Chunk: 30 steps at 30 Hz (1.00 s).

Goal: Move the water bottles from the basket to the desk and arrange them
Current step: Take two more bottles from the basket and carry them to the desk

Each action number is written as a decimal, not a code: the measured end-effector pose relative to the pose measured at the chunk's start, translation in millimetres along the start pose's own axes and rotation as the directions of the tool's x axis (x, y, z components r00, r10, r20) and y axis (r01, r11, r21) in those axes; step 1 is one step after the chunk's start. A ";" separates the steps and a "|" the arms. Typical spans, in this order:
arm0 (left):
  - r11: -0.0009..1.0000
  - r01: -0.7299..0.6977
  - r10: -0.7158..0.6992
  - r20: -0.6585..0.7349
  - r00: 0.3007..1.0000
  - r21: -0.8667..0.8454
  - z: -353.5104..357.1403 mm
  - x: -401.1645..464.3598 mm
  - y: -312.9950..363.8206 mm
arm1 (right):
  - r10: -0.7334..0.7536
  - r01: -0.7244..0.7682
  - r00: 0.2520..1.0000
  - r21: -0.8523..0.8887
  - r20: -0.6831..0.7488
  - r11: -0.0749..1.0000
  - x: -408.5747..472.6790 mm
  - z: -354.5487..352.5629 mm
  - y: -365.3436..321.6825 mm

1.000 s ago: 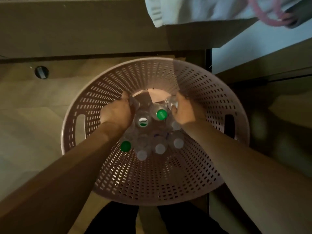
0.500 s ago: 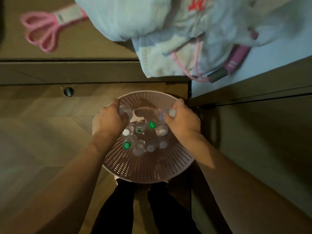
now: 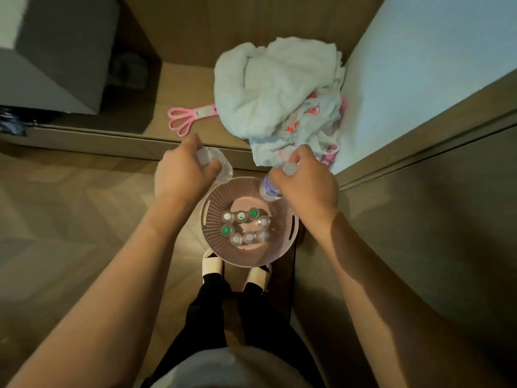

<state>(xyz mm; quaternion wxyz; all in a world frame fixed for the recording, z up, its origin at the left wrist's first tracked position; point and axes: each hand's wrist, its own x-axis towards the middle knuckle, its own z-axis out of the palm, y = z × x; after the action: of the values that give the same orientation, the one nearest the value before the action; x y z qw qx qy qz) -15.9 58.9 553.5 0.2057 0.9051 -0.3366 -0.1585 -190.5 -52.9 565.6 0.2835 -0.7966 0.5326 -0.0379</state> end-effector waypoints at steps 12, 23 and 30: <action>0.982 0.130 -0.165 -0.285 0.944 -0.138 -122.2 -78.3 -40.9 | -0.291 0.291 0.957 -0.013 -0.008 0.957 -66.9 -21.2 -112.9; 0.910 0.330 -0.411 -0.430 0.804 -0.251 -221.8 -118.9 -176.5 | -0.501 0.520 0.834 -0.027 0.233 0.854 -107.5 66.7 -263.8; 0.845 0.437 -0.535 -0.513 0.671 -0.309 -292.3 -142.4 -284.5 | -0.591 0.626 0.727 0.016 0.351 0.780 -151.9 132.2 -382.5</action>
<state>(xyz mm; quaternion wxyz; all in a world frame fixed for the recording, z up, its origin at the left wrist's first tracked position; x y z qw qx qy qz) 160.3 428.5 691.2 0.3204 0.9459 0.0105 0.0499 108.5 237.6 680.0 0.3004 -0.9347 0.1865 0.0357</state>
